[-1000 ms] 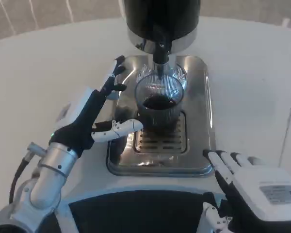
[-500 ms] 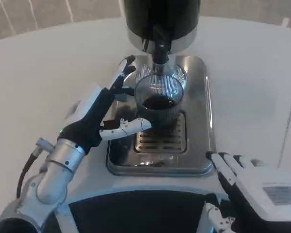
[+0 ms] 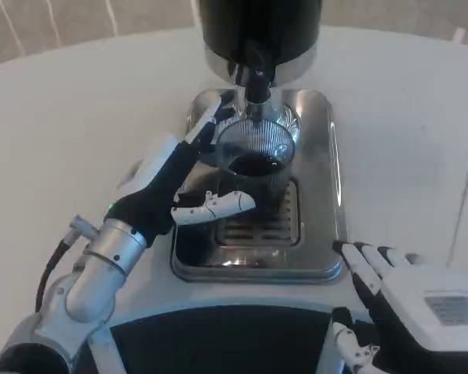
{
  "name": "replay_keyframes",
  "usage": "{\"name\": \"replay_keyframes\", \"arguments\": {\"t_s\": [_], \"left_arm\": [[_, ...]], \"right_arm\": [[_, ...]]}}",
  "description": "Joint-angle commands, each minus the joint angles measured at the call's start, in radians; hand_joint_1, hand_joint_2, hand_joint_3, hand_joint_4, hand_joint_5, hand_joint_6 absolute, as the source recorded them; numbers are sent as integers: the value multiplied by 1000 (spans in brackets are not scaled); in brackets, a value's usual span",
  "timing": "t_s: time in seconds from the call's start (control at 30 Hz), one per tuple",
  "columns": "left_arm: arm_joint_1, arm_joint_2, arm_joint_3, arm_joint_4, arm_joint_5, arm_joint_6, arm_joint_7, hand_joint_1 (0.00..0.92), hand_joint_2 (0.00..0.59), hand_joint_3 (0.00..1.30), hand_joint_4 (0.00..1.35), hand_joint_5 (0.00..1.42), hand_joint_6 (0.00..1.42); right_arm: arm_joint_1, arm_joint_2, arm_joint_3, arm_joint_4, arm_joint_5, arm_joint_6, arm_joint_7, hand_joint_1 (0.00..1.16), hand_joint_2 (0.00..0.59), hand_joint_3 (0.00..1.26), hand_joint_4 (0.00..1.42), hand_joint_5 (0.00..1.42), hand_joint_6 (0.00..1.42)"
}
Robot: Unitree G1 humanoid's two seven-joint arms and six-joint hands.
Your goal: Grasp the cup under the faucet to collect the drink, then remove the cup.
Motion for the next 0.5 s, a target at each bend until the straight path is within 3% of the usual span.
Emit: {"name": "replay_keyframes", "arguments": {"t_s": [0.03,0.5], "left_arm": [[-13,1,-6,19,-7,-17,-24,370,59,0,3,344,387],[-37,-12,-13,45,-8,-8,-35,351,59,0,31,389,424]], "right_arm": [[1,8,6,-10,-3,-2,12,0,586,0,0,0,0],[-19,17,6,-15,-19,1,42,0,586,0,0,0,0]]}}
